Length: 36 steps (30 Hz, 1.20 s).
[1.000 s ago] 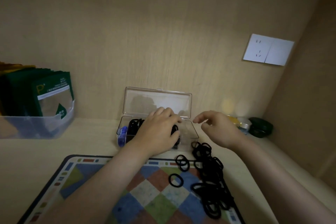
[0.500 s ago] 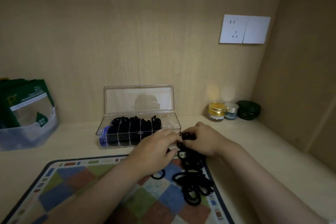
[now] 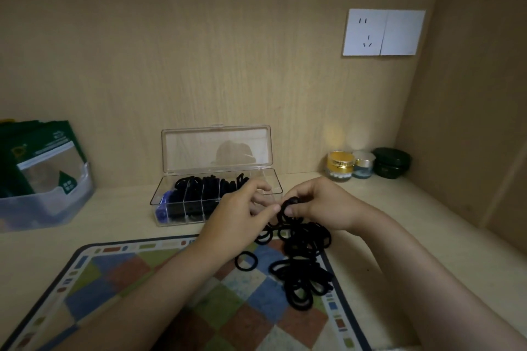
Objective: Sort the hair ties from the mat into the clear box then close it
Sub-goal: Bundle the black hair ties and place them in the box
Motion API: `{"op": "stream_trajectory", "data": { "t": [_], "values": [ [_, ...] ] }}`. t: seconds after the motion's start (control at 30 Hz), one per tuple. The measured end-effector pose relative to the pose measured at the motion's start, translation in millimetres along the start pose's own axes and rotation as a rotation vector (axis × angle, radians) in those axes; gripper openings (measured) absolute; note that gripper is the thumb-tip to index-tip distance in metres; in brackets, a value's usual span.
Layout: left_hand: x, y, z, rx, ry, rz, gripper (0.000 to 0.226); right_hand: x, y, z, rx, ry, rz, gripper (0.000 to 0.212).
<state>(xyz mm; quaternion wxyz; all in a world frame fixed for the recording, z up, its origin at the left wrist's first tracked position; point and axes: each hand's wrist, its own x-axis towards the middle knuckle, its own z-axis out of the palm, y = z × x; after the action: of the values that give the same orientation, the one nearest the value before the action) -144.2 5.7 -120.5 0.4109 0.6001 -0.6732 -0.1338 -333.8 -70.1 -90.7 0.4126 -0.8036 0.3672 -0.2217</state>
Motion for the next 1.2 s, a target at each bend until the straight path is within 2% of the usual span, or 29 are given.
{"op": "stream_trajectory", "data": {
  "t": [0.07, 0.2, 0.33, 0.5, 0.57, 0.63, 0.7, 0.77, 0.87, 0.97, 1.07, 1.2],
  "values": [
    [0, -1, -4, -0.088, -0.048, -0.038, 0.021, -2, -4, 5, 0.078, 0.018, -0.015, 0.017],
    [-1, 3, -10, -0.204, -0.157, -0.113, 0.035, -1, -8, 12, 0.265, 0.059, 0.009, 0.027],
    [-3, 10, -15, -0.375, -0.165, -0.203, 0.017, 0, -11, 19, 0.35, 0.019, 0.006, 0.042],
    [-11, 1, -26, -0.538, -0.125, -0.36, 0.008, -3, -14, 25, 0.445, -0.023, 0.02, 0.043],
    [-12, -4, -29, -0.567, -0.104, -0.391, 0.012, -2, -14, 31, 0.288, 0.037, -0.012, 0.027],
    [-13, -9, -32, -0.555, -0.072, -0.385, 0.012, 1, -8, 34, 0.003, 0.125, -0.076, 0.013],
    [-15, -11, -33, -0.552, -0.029, -0.365, 0.011, 1, -7, 34, -0.262, 0.126, -0.133, 0.011],
    [-16, -11, -33, -0.549, 0.023, -0.346, 0.013, -1, -12, 36, -0.467, 0.037, -0.153, 0.009],
    [-18, -13, -31, -0.554, 0.076, -0.329, 0.017, 2, -21, 47, -0.757, 0.045, -0.148, 0.026],
    [-20, -13, -30, -0.551, 0.101, -0.306, 0.021, 6, -25, 52, -0.889, 0.154, -0.063, 0.034],
    [-19, -13, -30, -0.569, 0.121, -0.299, 0.022, 8, -24, 58, -0.944, 0.111, 0.009, 0.04],
    [-18, -14, -28, -0.549, 0.151, -0.3, 0.022, 11, -22, 63, -0.805, 0.087, -0.011, 0.024]
  ]
}}
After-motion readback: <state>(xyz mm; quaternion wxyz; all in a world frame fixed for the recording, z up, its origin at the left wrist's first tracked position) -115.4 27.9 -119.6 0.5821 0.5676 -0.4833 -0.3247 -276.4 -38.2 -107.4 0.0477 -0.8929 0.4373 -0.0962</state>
